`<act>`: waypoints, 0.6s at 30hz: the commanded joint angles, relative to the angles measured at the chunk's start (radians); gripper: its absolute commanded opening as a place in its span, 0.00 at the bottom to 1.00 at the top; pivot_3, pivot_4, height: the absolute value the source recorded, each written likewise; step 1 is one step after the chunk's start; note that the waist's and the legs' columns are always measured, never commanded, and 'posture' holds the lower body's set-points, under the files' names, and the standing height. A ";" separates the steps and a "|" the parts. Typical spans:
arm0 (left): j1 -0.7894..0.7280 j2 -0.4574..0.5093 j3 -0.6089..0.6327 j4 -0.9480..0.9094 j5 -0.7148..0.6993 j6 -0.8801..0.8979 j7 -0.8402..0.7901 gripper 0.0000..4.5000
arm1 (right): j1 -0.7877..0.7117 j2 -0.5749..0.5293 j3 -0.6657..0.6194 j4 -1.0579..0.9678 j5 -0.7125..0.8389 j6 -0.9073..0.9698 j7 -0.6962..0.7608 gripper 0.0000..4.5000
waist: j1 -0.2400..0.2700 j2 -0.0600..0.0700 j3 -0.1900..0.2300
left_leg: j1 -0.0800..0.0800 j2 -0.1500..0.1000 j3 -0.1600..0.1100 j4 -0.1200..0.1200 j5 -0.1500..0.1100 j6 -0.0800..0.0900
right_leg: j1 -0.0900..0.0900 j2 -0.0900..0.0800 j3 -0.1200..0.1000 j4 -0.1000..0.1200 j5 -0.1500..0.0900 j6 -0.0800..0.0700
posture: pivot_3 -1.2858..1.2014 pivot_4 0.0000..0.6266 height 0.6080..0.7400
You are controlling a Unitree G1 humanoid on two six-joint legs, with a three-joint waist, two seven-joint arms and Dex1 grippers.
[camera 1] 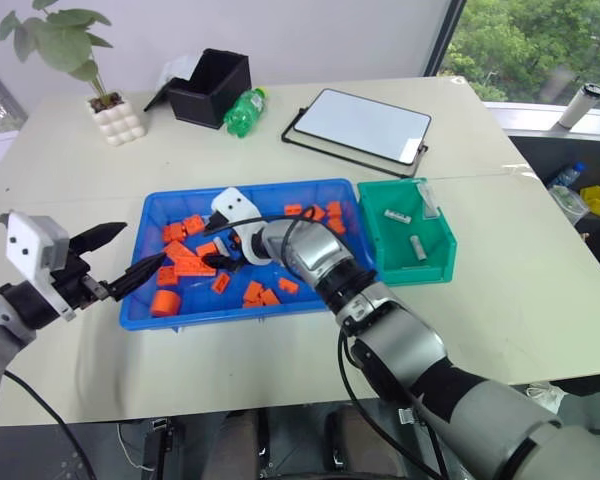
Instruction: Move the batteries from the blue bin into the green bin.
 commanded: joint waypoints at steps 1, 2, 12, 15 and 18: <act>-0.009 0.011 0.034 -0.030 -0.013 -0.004 0.009 1.00 | 0.013 0.020 0.013 0.014 -0.017 0.010 0.012 0.99 | 0.000 0.000 0.000 | 0.000 0.000 0.000 0.000 0.000 0.000 | 0.000 0.000 0.000 0.000 0.000 0.000 | 0.52 0.24 1.00; -0.009 0.011 0.034 -0.030 -0.013 -0.004 0.010 1.00 | 0.014 0.020 0.012 0.016 -0.019 0.008 0.013 0.99 | 0.000 0.000 0.000 | 0.000 0.000 0.000 0.000 0.000 0.000 | 0.000 0.000 0.000 0.000 0.000 0.000 | 0.52 0.24 1.00; -0.013 0.010 0.035 -0.032 -0.014 -0.008 0.013 1.00 | 0.018 0.016 0.003 0.036 -0.038 0.005 0.017 0.27 | 0.001 0.000 0.000 | 0.000 0.000 0.000 0.000 0.000 0.000 | 0.000 0.000 0.000 0.000 0.000 0.000 | 0.52 0.24 1.00; -0.016 0.011 0.035 -0.028 -0.012 -0.009 0.013 1.00 | 0.019 0.018 0.001 0.034 -0.041 0.007 0.016 0.15 | 0.001 0.000 -0.001 | 0.001 0.000 0.000 0.000 0.000 0.000 | 0.001 0.000 0.000 0.000 0.000 0.000 | 0.52 0.24 1.00; -0.020 0.011 0.036 -0.026 -0.009 -0.010 0.012 1.00 | 0.020 0.020 -0.001 0.031 -0.044 0.009 0.016 0.15 | 0.001 -0.001 -0.001 | 0.002 0.000 0.000 0.000 0.000 0.000 | 0.002 0.000 0.000 0.000 0.000 0.000 | 0.52 0.24 1.00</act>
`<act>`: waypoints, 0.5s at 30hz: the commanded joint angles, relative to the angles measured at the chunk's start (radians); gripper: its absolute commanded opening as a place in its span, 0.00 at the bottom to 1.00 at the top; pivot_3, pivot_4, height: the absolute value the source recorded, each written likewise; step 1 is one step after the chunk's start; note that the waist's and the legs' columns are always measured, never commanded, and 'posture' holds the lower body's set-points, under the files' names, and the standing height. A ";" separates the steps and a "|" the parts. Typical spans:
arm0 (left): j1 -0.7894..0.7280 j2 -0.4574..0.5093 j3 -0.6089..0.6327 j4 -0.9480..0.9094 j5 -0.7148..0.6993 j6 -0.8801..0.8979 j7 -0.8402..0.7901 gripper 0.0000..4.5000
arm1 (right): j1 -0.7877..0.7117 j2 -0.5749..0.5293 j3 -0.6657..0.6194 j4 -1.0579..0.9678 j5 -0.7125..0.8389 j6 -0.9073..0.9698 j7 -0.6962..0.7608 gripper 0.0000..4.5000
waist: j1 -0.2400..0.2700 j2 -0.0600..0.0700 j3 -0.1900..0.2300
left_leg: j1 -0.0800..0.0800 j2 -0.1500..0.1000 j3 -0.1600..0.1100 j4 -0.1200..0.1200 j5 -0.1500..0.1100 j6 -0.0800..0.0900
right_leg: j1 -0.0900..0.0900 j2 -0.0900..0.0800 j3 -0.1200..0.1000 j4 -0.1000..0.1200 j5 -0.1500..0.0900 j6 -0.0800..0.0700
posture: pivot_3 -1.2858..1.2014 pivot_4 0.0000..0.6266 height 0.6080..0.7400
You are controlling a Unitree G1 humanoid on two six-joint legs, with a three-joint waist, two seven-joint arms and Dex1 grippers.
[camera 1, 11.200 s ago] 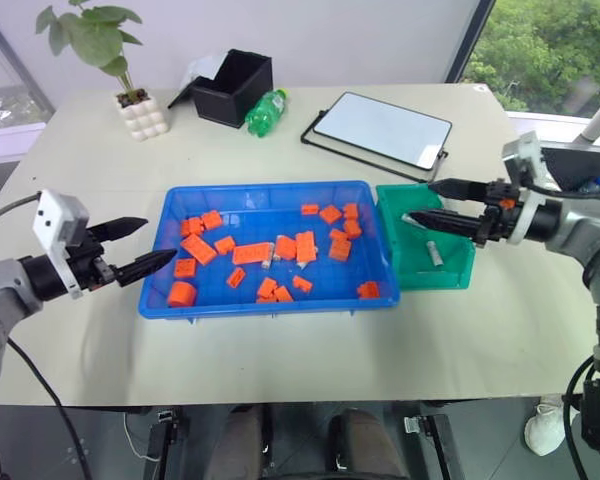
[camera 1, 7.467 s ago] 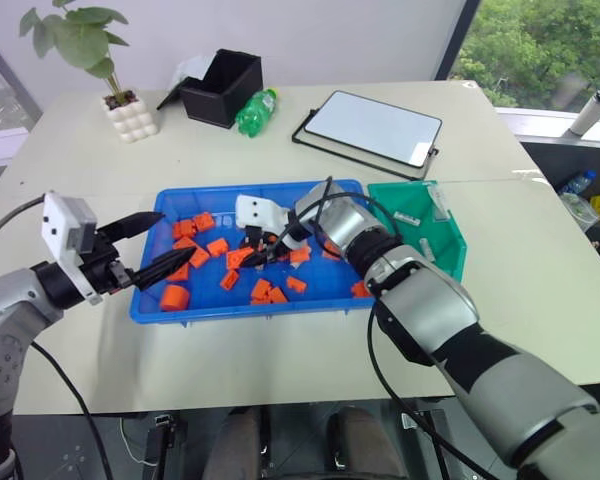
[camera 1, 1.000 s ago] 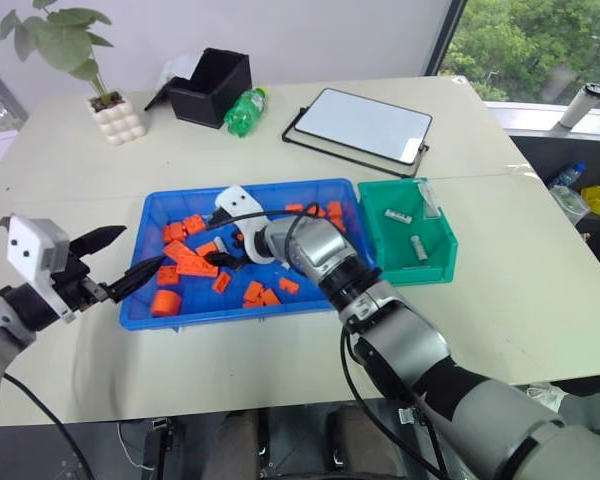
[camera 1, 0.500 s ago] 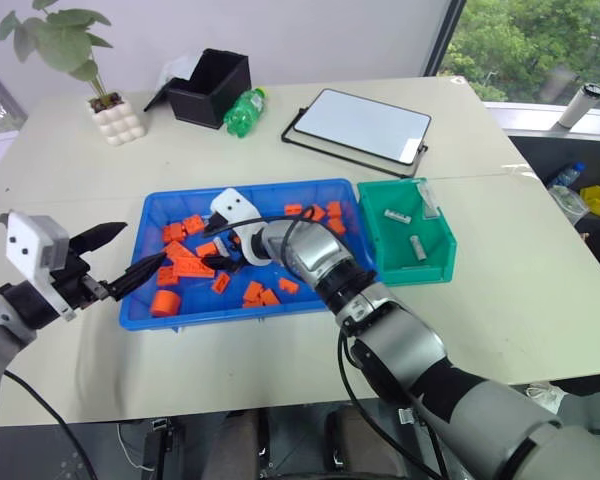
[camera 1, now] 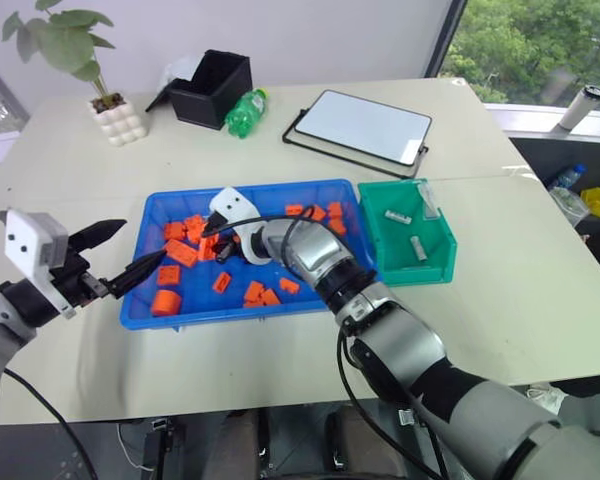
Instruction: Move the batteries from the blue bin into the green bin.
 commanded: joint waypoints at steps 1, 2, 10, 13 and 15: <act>-0.010 0.011 0.034 -0.021 -0.007 -0.016 0.002 1.00 | 0.021 0.017 0.011 0.026 -0.015 0.027 -0.005 0.15 | 0.000 0.000 0.000 | 0.000 0.000 0.000 0.000 0.000 0.000 | 0.000 0.000 0.000 0.000 0.000 0.000 | 0.52 0.24 1.00; -0.011 0.011 0.035 -0.020 -0.007 -0.016 0.003 1.00 | 0.022 0.016 0.011 0.027 -0.016 0.026 -0.005 0.15 | 0.000 0.000 0.000 | 0.000 0.000 0.000 0.000 0.000 0.000 | 0.000 0.000 0.000 0.000 0.000 0.000 | 0.52 0.24 1.00; -0.007 0.011 0.040 -0.021 -0.007 -0.014 0.000 1.00 | 0.021 0.015 0.010 -0.005 -0.011 0.032 0.001 0.15 | 0.000 0.000 0.000 | 0.000 0.000 0.000 0.000 0.000 0.000 | 0.000 0.000 0.000 0.000 0.000 0.000 | 0.52 0.24 1.00; -0.007 0.011 0.037 -0.017 -0.003 -0.015 -0.003 1.00 | 0.021 0.016 0.010 -0.026 -0.012 0.032 -0.008 0.15 | 0.000 0.000 0.000 | 0.000 0.000 0.000 0.000 0.000 0.000 | 0.000 0.000 0.000 0.000 0.000 0.000 | 0.52 0.24 1.00; -0.010 0.011 0.033 -0.015 -0.003 -0.015 -0.003 1.00 | 0.024 0.017 0.009 -0.037 -0.005 0.044 0.002 0.28 | 0.000 0.000 0.000 | 0.000 0.000 0.000 0.000 0.000 0.000 | 0.000 0.000 0.000 0.000 0.000 0.000 | 0.52 0.24 1.00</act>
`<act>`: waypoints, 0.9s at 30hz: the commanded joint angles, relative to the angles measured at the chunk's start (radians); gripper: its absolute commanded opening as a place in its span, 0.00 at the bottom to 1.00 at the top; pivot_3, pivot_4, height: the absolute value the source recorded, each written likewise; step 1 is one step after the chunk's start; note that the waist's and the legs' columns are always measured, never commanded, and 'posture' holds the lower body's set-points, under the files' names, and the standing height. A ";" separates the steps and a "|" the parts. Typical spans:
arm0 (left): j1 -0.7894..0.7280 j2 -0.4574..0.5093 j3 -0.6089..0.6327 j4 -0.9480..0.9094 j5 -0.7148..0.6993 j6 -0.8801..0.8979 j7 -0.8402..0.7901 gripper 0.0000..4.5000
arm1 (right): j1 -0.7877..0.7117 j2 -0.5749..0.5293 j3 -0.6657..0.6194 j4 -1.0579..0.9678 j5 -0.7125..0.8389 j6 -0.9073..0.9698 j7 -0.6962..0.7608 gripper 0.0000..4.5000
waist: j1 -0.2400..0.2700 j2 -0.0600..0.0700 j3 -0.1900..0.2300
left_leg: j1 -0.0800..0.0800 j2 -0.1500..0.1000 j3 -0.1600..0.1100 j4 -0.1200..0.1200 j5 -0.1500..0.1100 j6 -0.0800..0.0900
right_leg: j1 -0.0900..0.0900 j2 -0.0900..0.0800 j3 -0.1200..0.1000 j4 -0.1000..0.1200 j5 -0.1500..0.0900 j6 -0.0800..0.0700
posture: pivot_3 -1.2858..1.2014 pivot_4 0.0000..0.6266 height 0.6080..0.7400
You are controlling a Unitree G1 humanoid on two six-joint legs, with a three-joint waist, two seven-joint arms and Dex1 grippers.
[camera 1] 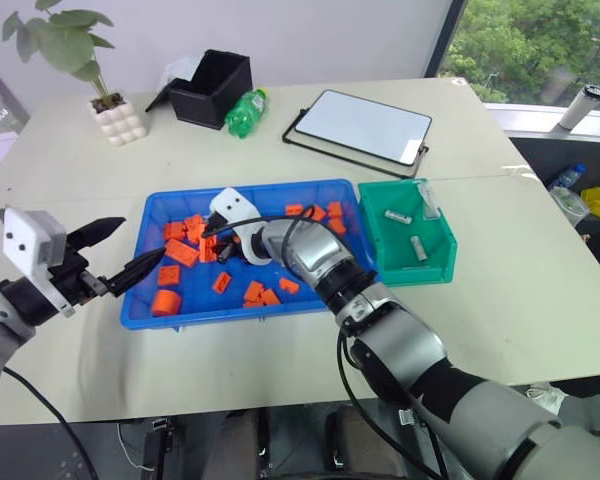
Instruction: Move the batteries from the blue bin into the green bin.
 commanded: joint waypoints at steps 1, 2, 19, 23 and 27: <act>-0.005 0.011 0.029 -0.015 -0.003 -0.016 -0.002 1.00 | 0.023 0.018 0.012 -0.027 -0.004 0.032 0.006 0.34 | 0.000 0.000 0.000 | 0.000 0.000 0.000 0.000 0.000 0.000 | 0.000 0.000 0.000 0.000 0.000 0.000 | 0.52 0.24 1.00; -0.005 0.011 0.029 -0.015 -0.003 -0.016 -0.003 1.00 | 0.024 0.018 0.014 -0.035 -0.005 0.037 0.007 0.46 | 0.000 0.000 0.000 | 0.000 0.000 0.000 0.000 0.000 0.000 | 0.000 0.000 0.000 0.000 0.000 0.000 | 0.52 0.24 1.00; -0.006 0.009 0.027 -0.017 -0.005 -0.012 0.000 1.00 | 0.025 -0.010 0.029 -0.059 -0.010 0.032 0.024 0.99 | 0.000 0.000 0.000 | -0.001 0.000 0.000 0.000 0.000 0.000 | -0.001 0.000 0.000 0.000 0.000 0.000 | 0.52 0.24 1.00; -0.006 0.008 0.025 -0.019 -0.006 -0.011 0.002 1.00 | 0.024 -0.050 0.069 -0.028 -0.047 -0.029 0.070 0.99 | 0.000 0.000 0.000 | -0.001 0.000 0.000 0.000 0.000 0.000 | -0.001 0.000 0.000 0.000 0.000 0.000 | 0.52 0.24 1.00; -0.001 0.009 0.029 -0.016 -0.005 -0.012 -0.002 1.00 | 0.025 -0.089 0.093 -0.052 -0.061 -0.043 0.134 0.99 | 0.001 0.000 0.000 | -0.001 0.000 0.000 0.001 0.000 0.000 | 0.000 0.000 0.000 0.000 0.000 0.000 | 0.52 0.24 1.00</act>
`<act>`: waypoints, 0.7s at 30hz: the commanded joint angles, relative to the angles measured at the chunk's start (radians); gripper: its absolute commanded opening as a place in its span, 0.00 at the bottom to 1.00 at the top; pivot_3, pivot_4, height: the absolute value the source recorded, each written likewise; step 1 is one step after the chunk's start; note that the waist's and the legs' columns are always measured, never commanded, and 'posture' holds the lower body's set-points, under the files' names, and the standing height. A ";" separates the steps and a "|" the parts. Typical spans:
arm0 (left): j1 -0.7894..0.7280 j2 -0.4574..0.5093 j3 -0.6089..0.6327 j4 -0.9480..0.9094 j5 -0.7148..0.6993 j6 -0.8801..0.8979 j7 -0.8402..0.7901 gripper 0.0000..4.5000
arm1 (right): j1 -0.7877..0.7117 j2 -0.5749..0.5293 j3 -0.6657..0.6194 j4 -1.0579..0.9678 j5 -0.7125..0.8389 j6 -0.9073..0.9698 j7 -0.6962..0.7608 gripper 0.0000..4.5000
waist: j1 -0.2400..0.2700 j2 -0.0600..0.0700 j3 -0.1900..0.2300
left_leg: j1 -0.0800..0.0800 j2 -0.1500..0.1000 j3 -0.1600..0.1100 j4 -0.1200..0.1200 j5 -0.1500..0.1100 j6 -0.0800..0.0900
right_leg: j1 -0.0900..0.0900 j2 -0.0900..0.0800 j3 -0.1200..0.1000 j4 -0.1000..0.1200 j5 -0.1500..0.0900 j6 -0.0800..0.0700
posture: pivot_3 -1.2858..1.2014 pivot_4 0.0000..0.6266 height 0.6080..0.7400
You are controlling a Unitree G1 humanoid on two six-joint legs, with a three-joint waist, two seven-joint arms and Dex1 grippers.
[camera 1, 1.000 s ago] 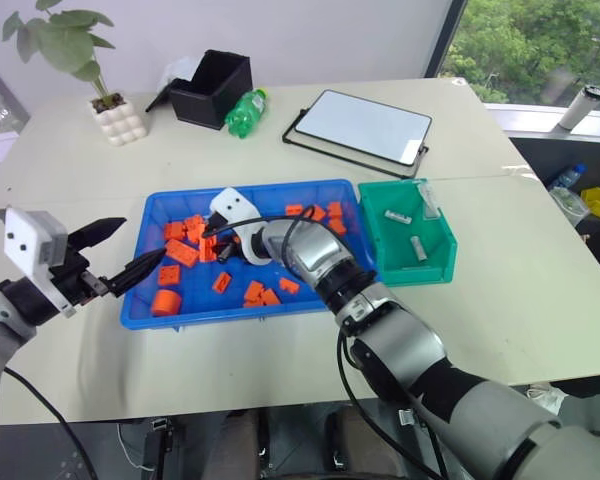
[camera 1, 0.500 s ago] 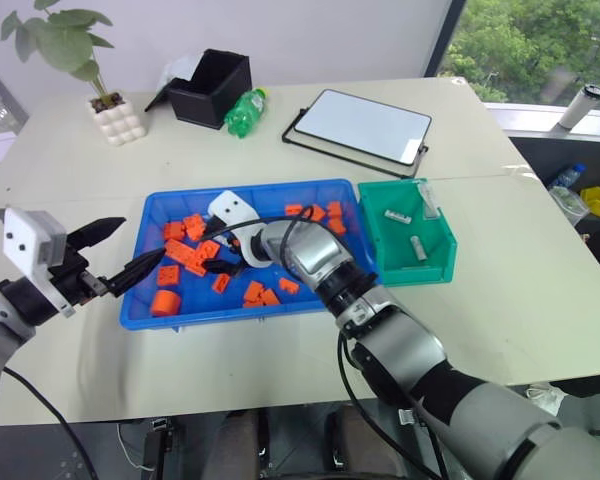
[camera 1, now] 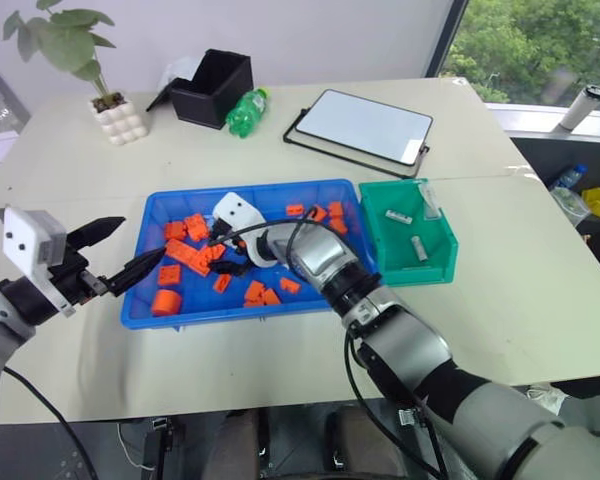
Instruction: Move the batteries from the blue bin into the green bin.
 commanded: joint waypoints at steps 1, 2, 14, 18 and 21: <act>0.001 0.010 0.030 -0.015 -0.005 -0.012 -0.002 1.00 | -0.003 -0.023 0.021 -0.017 -0.017 -0.001 0.048 0.99 | 0.000 0.000 0.000 | 0.000 0.000 0.000 0.000 0.000 0.000 | 0.000 0.000 0.000 0.000 0.000 0.000 | 0.52 0.24 1.00; 0.001 0.010 0.030 -0.015 -0.005 -0.012 -0.002 1.00 | -0.003 -0.025 0.022 -0.017 -0.020 -0.004 0.052 0.99 | 0.000 0.000 0.000 | 0.000 0.000 0.000 0.000 0.000 0.000 | 0.000 0.000 0.000 0.000 0.000 0.000 | 0.52 0.24 1.00; -0.013 0.014 0.020 -0.011 -0.004 -0.010 -0.002 1.00 | -0.010 0.004 0.011 0.038 -0.034 -0.051 0.030 0.99 | -0.001 0.000 0.000 | 0.000 0.000 0.000 0.000 0.001 -0.001 | 0.000 0.000 0.000 0.000 0.000 0.000 | 0.52 0.24 1.00; -0.012 0.012 0.021 -0.019 -0.005 -0.007 0.002 1.00 | -0.023 0.027 0.002 0.110 -0.045 -0.098 0.006 0.99 | -0.002 0.000 0.000 | 0.000 0.000 0.000 0.000 0.002 -0.003 | 0.000 0.001 0.000 0.000 0.000 0.000 | 0.52 0.24 1.00; -0.007 0.010 0.027 -0.026 -0.006 -0.006 0.005 1.00 | -0.037 0.032 -0.002 0.173 -0.056 -0.139 -0.008 0.94 | -0.001 0.000 0.000 | 0.001 0.000 0.000 0.000 0.002 -0.003 | 0.000 0.001 0.000 0.000 0.000 0.000 | 0.52 0.24 1.00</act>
